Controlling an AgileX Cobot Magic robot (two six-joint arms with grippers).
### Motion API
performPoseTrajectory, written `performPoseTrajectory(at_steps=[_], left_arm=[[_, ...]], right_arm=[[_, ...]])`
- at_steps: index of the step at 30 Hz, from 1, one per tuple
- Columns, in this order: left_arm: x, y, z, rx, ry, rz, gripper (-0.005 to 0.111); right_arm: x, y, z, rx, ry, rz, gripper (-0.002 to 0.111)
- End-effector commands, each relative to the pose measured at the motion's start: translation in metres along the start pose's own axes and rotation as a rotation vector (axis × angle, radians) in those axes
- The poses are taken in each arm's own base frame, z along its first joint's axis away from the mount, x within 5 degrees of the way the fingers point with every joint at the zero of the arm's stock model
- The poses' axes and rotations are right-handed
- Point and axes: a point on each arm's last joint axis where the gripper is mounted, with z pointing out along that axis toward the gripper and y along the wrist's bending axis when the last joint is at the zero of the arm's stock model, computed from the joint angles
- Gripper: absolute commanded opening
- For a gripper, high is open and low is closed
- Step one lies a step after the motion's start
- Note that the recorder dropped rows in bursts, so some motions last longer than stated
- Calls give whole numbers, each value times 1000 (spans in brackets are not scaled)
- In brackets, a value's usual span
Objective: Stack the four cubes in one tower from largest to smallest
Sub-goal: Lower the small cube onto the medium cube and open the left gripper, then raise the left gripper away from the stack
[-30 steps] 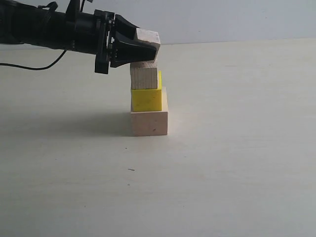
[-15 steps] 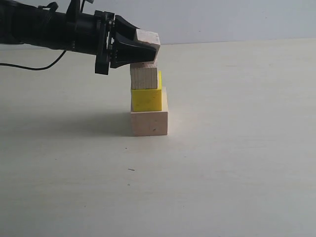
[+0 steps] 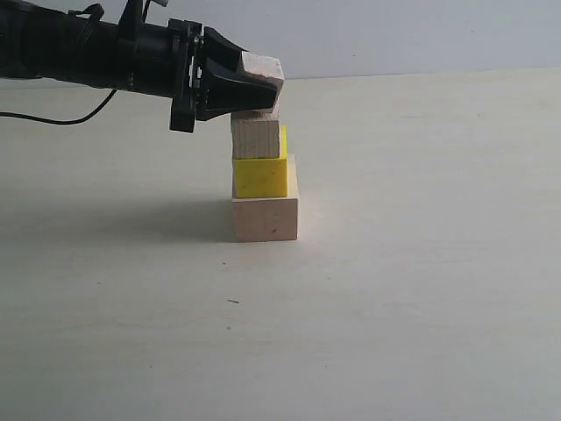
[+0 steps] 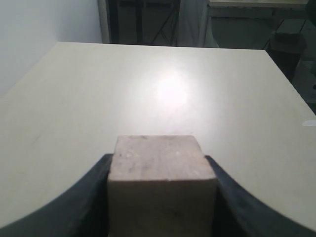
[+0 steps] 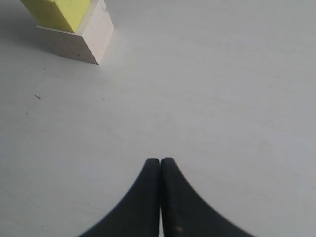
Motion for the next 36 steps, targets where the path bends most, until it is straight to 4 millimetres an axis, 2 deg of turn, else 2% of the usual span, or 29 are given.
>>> performPoseTrajectory(at_steps=[1, 2, 5, 11, 14, 30, 34, 36], left_arm=[[-2, 1, 1, -6, -13, 2, 4], [-2, 1, 1, -6, -13, 2, 8], [-2, 1, 1, -6, -13, 2, 34], [-2, 1, 1, -4, -14, 0, 62], [-3, 1, 1, -9, -19, -3, 71], [-11, 3, 0, -27, -115, -38, 71], [-21, 2, -3, -40, -140, -24, 71], [-29, 0, -7, -45, -146, -6, 66]], right_arm=[[1, 0, -1, -3, -8, -9, 0], [1, 0, -1, -3, -8, -9, 0], [1, 0, -1, -4, -6, -8, 0], [1, 0, -1, -4, -6, -8, 0], [1, 0, -1, -4, -6, -8, 0], [1, 0, -1, -4, -4, -2, 0], [1, 0, -1, -4, -4, 0, 0], [1, 0, -1, -4, -4, 0, 0]])
